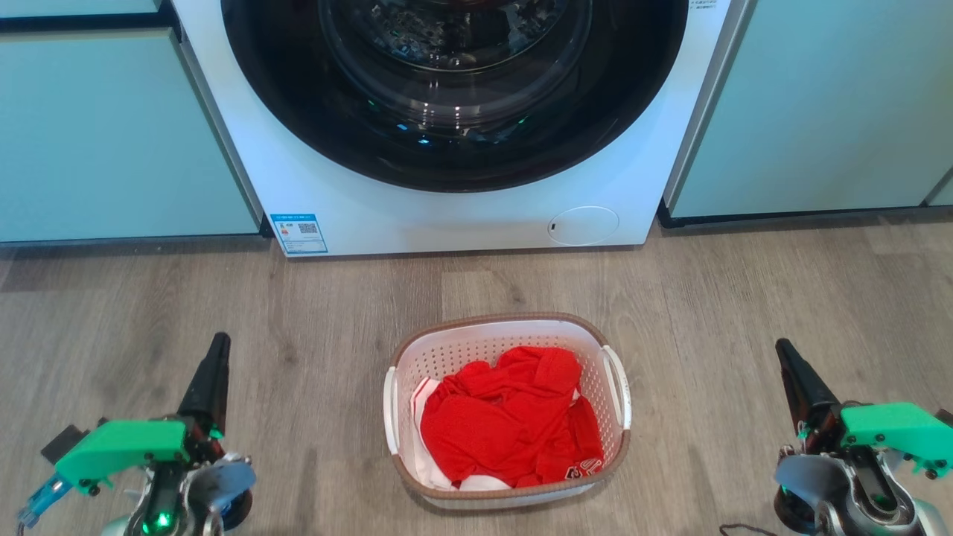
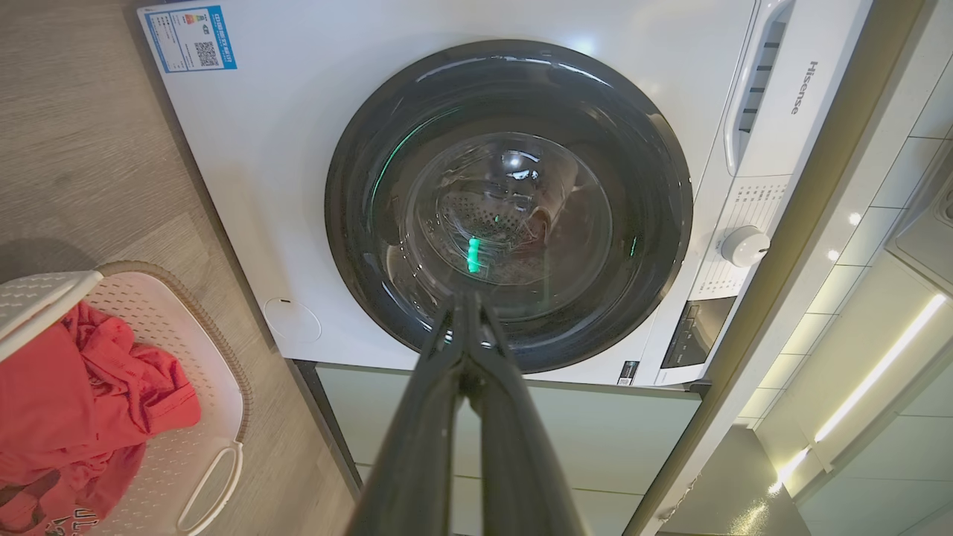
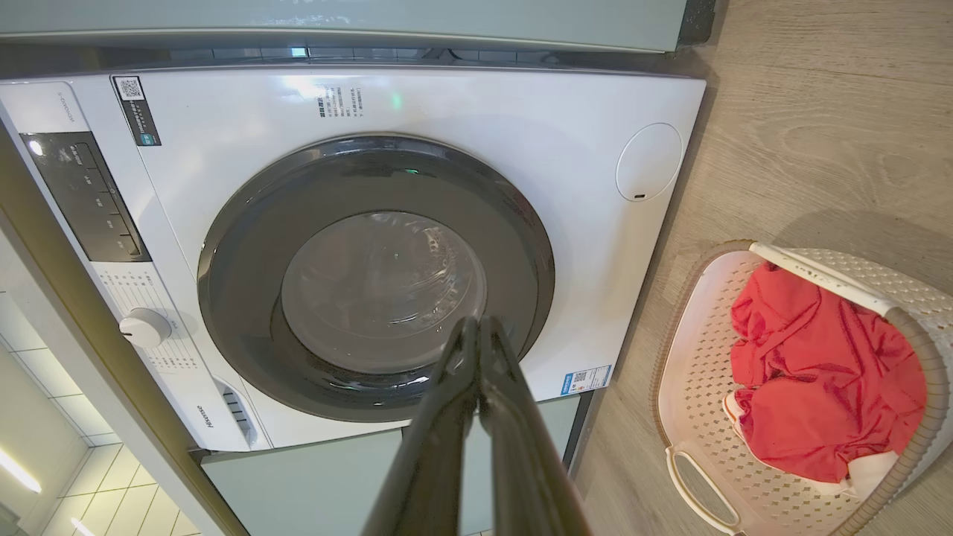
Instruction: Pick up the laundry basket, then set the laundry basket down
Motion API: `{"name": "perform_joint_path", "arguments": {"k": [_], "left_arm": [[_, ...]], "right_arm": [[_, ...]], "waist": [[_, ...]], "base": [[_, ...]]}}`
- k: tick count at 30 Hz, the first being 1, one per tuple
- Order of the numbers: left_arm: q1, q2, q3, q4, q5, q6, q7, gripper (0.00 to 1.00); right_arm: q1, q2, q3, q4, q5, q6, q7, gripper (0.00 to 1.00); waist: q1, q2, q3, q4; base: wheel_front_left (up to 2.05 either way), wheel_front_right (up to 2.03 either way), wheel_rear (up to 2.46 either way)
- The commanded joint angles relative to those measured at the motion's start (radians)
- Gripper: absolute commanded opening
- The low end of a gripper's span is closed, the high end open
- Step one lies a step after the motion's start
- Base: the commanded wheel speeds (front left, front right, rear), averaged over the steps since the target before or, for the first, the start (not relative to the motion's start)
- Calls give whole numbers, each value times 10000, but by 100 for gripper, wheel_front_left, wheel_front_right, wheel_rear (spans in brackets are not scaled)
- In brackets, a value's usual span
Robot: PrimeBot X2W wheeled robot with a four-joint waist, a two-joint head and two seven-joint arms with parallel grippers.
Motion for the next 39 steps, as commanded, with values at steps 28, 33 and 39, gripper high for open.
{"name": "perform_joint_path", "arguments": {"k": [28,33,39], "left_arm": [[-548,37,495,-292,164,-65,109,0],[-549,30,505,-291,172,-65,117,0],[-550,22,516,-291,182,-65,126,0]], "right_arm": [[-473,-118,156,-311,-62,42,108,0],[-473,-114,150,-310,-67,42,113,0],[-474,-110,144,-310,-72,42,118,0]], "waist": [[0,0,0,0],[0,0,0,0],[0,0,0,0]], "base": [[0,0,0],[0,0,0],[0,0,0]]}}
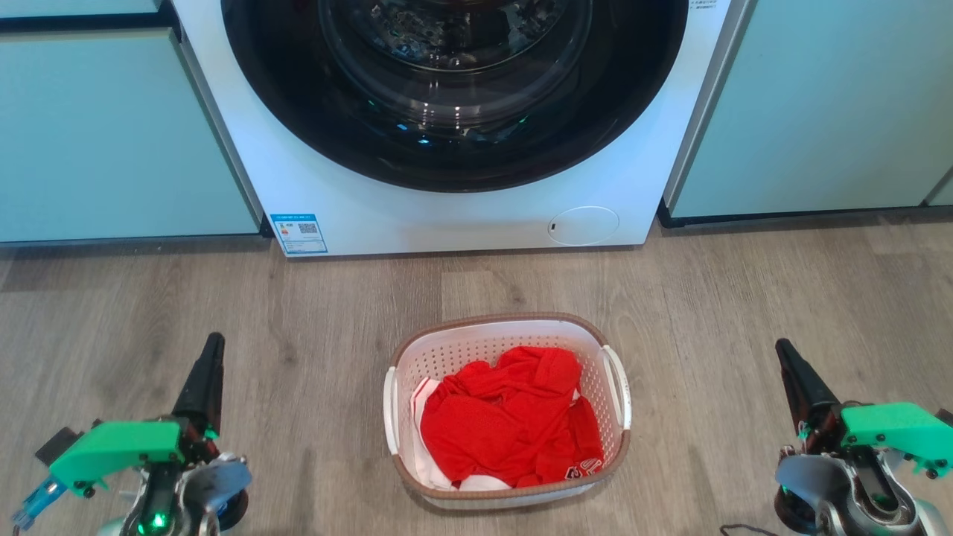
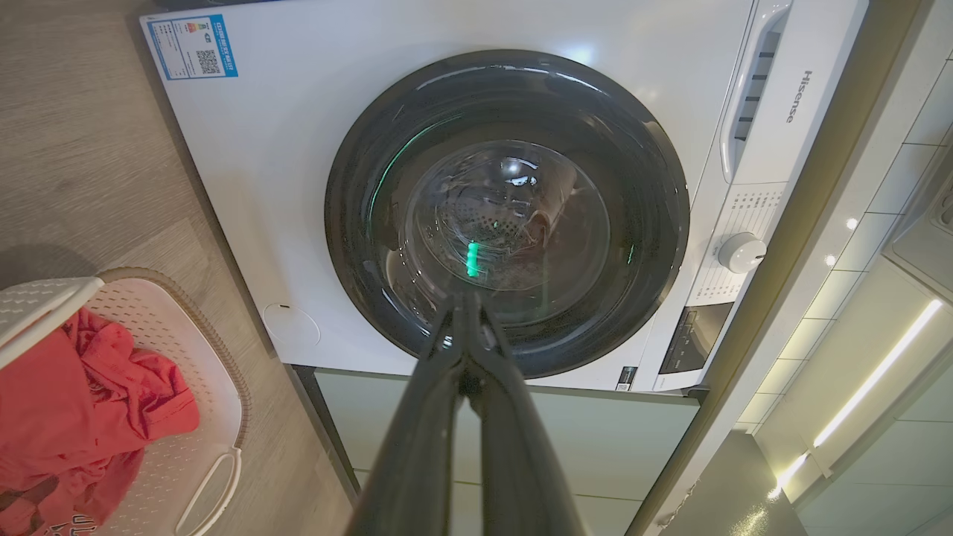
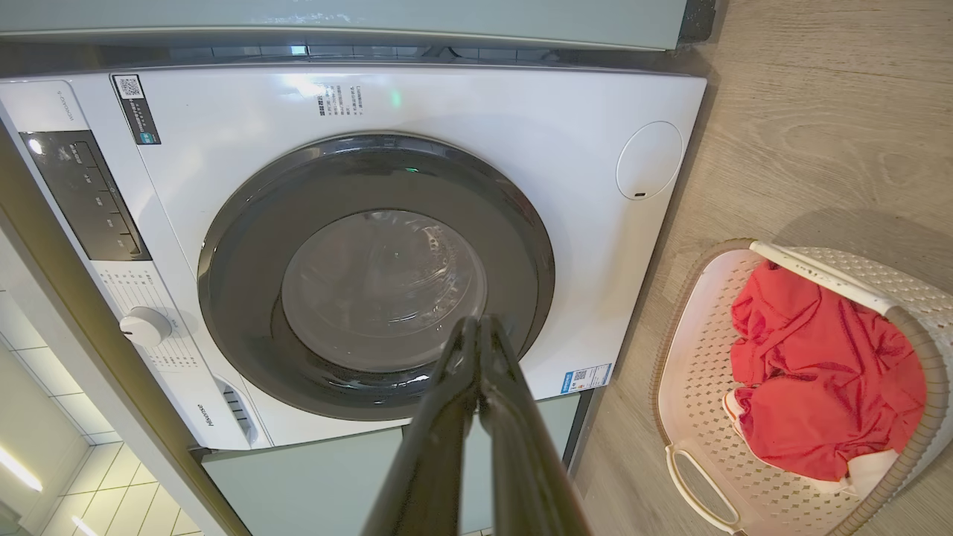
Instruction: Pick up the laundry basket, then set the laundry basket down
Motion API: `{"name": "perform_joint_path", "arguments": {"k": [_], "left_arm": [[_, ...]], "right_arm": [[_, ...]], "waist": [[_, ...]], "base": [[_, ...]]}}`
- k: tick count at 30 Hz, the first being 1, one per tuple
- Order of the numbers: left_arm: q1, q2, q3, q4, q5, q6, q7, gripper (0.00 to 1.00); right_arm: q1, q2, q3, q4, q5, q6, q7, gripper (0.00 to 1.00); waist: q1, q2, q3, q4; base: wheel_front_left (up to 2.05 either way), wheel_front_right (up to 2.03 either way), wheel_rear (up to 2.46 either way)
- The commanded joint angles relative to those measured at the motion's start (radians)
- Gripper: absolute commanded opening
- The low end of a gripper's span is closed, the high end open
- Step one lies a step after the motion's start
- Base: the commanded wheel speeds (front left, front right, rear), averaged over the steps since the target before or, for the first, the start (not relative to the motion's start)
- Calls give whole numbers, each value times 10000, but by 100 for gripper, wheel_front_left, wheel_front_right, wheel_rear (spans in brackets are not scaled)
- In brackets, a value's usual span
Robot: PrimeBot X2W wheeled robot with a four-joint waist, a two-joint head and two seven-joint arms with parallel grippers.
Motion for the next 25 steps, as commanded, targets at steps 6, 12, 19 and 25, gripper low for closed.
{"name": "perform_joint_path", "arguments": {"k": [6,12,19,25], "left_arm": [[-551,58,333,-292,101,-65,75,0],[-552,50,345,-292,110,-65,85,0],[-553,44,354,-292,118,-65,92,0],[-553,39,361,-291,124,-65,98,0]], "right_arm": [[-475,-110,177,-310,-63,42,52,0],[-475,-106,170,-309,-69,42,57,0],[-476,-102,166,-309,-73,42,61,0],[-476,-100,162,-309,-76,42,64,0]], "waist": [[0,-1,0,0],[0,-1,0,0],[0,-1,0,0],[0,-1,0,0]], "base": [[0,0,0],[0,0,0],[0,0,0],[0,0,0]]}}
